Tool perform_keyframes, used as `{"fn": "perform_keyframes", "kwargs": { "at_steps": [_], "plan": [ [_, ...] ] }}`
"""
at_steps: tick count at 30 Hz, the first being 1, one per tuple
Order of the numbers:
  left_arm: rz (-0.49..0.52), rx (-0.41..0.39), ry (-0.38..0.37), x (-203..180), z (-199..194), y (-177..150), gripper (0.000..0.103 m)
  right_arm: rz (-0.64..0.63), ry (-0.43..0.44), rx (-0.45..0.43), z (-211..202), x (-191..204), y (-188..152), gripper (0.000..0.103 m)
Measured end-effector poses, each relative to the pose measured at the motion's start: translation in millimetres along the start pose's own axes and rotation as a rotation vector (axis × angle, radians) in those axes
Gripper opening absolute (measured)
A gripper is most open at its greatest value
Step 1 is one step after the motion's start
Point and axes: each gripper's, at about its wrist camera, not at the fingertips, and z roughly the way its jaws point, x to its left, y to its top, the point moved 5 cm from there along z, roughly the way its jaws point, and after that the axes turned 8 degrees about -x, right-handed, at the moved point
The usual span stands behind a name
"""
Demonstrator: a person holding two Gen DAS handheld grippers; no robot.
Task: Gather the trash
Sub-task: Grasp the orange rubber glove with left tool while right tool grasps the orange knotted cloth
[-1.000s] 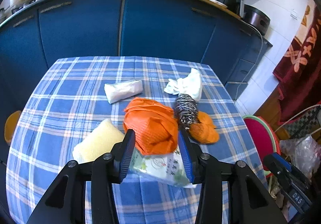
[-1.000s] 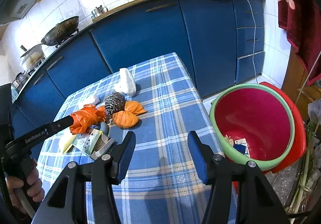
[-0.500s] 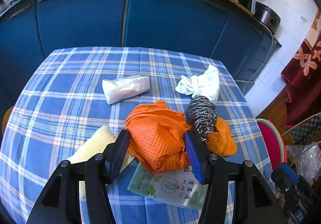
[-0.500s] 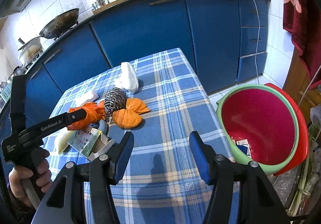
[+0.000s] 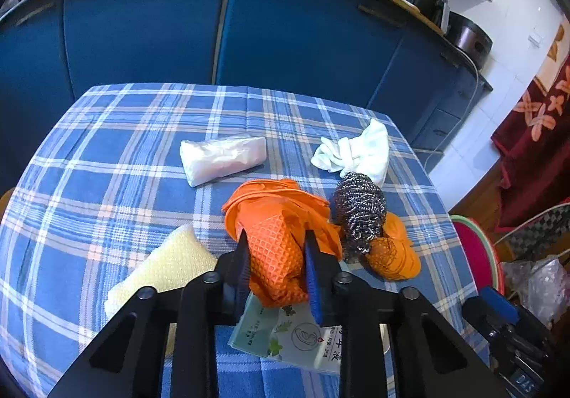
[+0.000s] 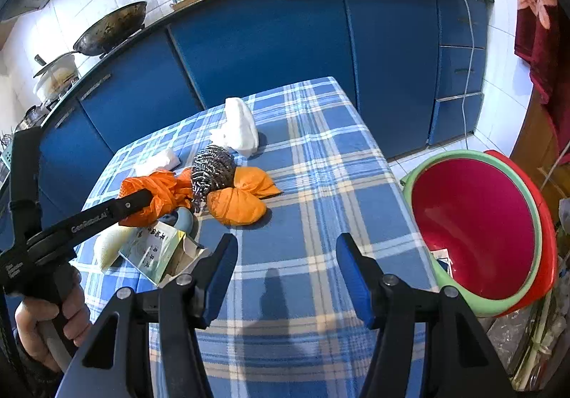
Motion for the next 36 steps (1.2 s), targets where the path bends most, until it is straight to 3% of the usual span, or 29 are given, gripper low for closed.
{"fn": "perform_keyframes", "kwargs": {
  "at_steps": [8,16,22,26,36],
  "plan": [
    [-0.046,-0.061,-0.034,6.3,-20.1,6.6,0.017,-0.009,0.032,0.010,20.5,18.9,5.5,0.061],
    [-0.086,-0.134,-0.032,19.8,-42.3,17.3,0.017,-0.030,0.032,0.032,49.5,34.9,7.8,0.061],
    [-0.097,-0.141,-0.033,24.7,-44.6,16.6,0.017,-0.040,0.019,0.048,67.3,38.4,6.6,0.060],
    [-0.093,-0.130,-0.039,23.1,-42.6,13.9,0.017,-0.044,0.035,0.053,72.4,40.3,4.9,0.044],
    [-0.085,-0.128,-0.050,17.6,-45.3,11.9,0.017,-0.078,0.031,0.010,60.2,41.1,7.5,0.020]
  ]
}}
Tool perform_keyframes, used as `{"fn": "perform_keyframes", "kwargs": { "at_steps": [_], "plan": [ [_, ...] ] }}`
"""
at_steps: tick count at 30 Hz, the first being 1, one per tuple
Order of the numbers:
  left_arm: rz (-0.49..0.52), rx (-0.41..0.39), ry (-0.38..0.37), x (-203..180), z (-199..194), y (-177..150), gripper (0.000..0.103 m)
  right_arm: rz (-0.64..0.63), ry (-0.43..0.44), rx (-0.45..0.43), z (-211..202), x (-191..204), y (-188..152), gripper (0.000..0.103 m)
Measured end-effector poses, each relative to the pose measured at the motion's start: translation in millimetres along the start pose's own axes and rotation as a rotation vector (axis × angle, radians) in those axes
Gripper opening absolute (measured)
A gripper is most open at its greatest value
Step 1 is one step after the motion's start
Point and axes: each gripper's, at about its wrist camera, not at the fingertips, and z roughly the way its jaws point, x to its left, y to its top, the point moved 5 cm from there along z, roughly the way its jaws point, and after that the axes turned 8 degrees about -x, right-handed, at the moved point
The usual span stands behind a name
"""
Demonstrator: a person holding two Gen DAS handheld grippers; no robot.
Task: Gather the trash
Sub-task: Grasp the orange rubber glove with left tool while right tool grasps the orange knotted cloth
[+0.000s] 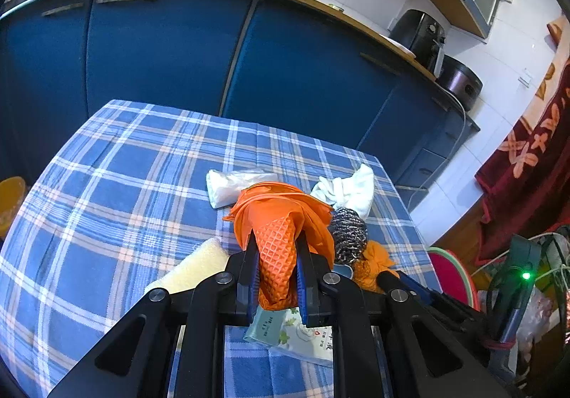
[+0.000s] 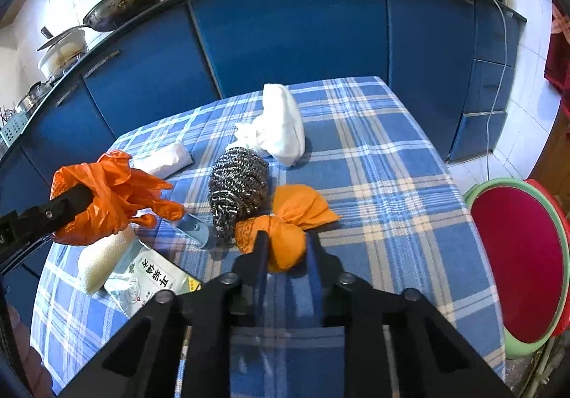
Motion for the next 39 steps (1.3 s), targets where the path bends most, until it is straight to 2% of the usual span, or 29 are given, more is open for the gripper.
{"fn": "perform_keyframes", "kwargs": {
  "at_steps": [5,23,39],
  "plan": [
    [0.015,-0.006,-0.011,-8.9,-8.1,-1.5,0.017,0.023,0.016,-0.002,-10.6,-3.5,-1.7,0.016],
    [0.061,0.004,-0.080,-51.1,-22.8,-11.2,0.017,0.084,0.027,-0.117,-88.7,-32.1,-0.2,0.015],
    [0.137,0.049,-0.149,-109.0,-15.7,-27.3,0.017,0.165,-0.032,-0.176,-128.4,-86.0,-3.0,0.015]
  ]
}}
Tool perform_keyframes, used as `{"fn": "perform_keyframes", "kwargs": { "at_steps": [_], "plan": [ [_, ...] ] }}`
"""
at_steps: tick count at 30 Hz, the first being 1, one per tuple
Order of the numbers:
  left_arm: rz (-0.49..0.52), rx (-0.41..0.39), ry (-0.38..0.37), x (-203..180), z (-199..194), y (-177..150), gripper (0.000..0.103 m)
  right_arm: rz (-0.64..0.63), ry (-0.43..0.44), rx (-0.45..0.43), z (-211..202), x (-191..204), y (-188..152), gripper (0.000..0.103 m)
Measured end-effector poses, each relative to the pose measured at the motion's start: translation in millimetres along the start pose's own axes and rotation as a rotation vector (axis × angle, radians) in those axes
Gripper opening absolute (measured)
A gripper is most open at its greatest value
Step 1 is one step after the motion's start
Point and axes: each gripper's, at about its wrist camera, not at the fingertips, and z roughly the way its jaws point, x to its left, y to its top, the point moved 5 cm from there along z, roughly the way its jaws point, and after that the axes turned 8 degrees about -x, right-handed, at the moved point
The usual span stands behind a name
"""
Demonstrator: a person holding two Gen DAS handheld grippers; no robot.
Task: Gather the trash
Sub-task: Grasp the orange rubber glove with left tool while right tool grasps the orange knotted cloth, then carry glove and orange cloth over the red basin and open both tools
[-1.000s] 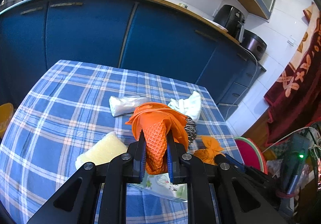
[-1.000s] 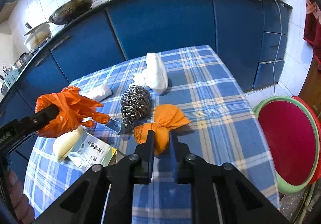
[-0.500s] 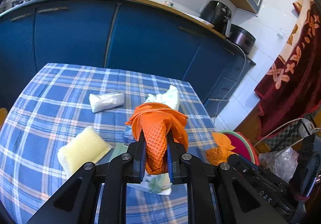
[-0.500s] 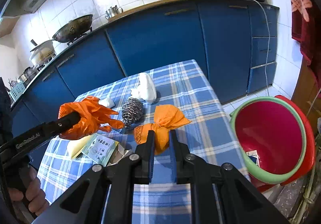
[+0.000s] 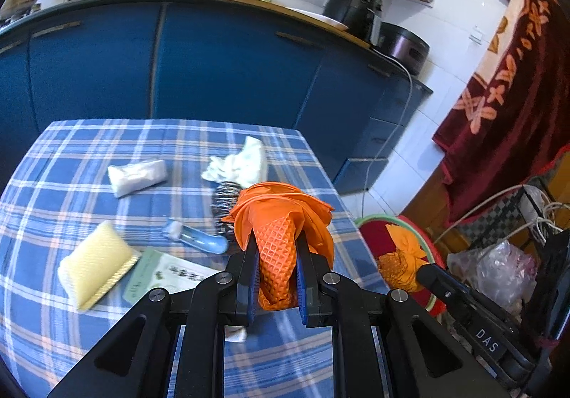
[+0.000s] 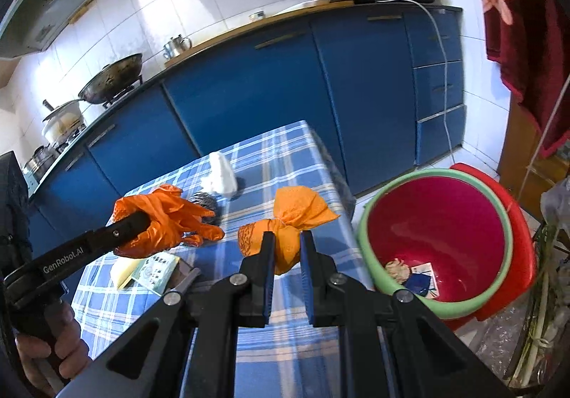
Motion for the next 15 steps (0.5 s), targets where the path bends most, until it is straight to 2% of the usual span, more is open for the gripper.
{"fn": "perform_keyframes", "kwargs": {
  "at_steps": [15],
  "plan": [
    [0.094,0.060,-0.067,-58.1,27.1,-10.4,0.017,0.072,-0.072,-0.031,-13.7,-53.4,8.7,0.016]
  ]
}}
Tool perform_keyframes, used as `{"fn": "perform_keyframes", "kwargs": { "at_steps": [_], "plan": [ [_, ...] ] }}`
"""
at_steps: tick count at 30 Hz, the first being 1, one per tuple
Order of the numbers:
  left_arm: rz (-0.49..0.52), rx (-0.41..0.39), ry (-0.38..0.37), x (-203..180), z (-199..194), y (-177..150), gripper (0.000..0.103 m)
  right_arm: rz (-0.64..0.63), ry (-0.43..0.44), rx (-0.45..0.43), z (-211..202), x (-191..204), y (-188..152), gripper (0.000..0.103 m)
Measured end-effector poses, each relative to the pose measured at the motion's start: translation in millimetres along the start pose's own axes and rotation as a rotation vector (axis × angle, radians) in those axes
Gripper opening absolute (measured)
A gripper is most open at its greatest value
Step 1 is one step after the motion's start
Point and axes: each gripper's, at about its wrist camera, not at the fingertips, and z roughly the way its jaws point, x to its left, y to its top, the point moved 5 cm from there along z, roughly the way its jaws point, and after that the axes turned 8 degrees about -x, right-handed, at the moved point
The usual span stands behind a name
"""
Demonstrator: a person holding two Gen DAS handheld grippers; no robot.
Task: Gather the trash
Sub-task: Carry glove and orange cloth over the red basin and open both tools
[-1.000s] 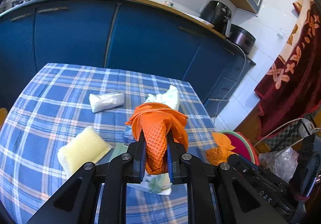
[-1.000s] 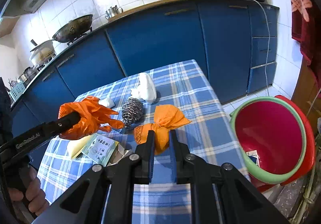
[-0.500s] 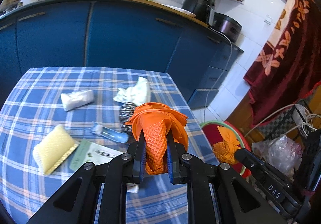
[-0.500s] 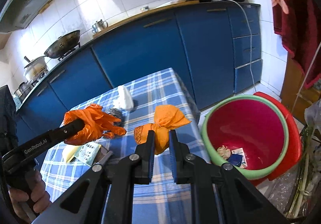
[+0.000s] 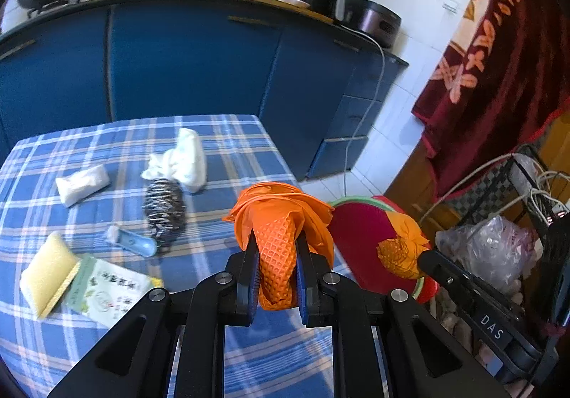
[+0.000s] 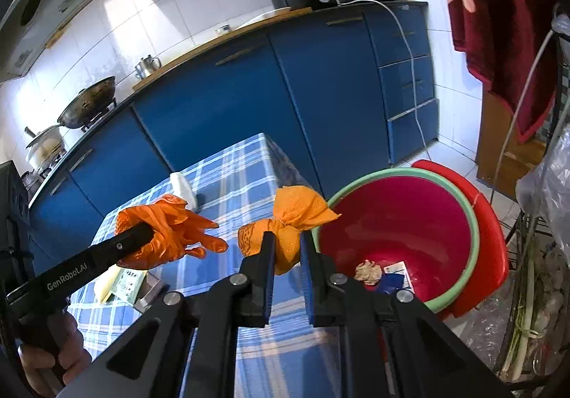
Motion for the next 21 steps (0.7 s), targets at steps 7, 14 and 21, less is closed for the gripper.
{"fn": "perform_keyframes", "kwargs": {
  "at_steps": [7,14,21],
  "plan": [
    [0.041,0.030,-0.029,-25.9,17.7,-2.2,0.017,0.025,-0.035,-0.001,2.0,-22.2,-0.2,0.016],
    [0.082,0.063,-0.056,-49.0,38.2,-6.8,0.017,0.053,-0.071,0.004,6.7,-44.4,-1.3,0.016],
    [0.117,0.101,-0.076,-67.1,60.4,-12.0,0.017,0.079,-0.104,0.016,12.4,-64.3,-5.5,0.016]
  ]
}}
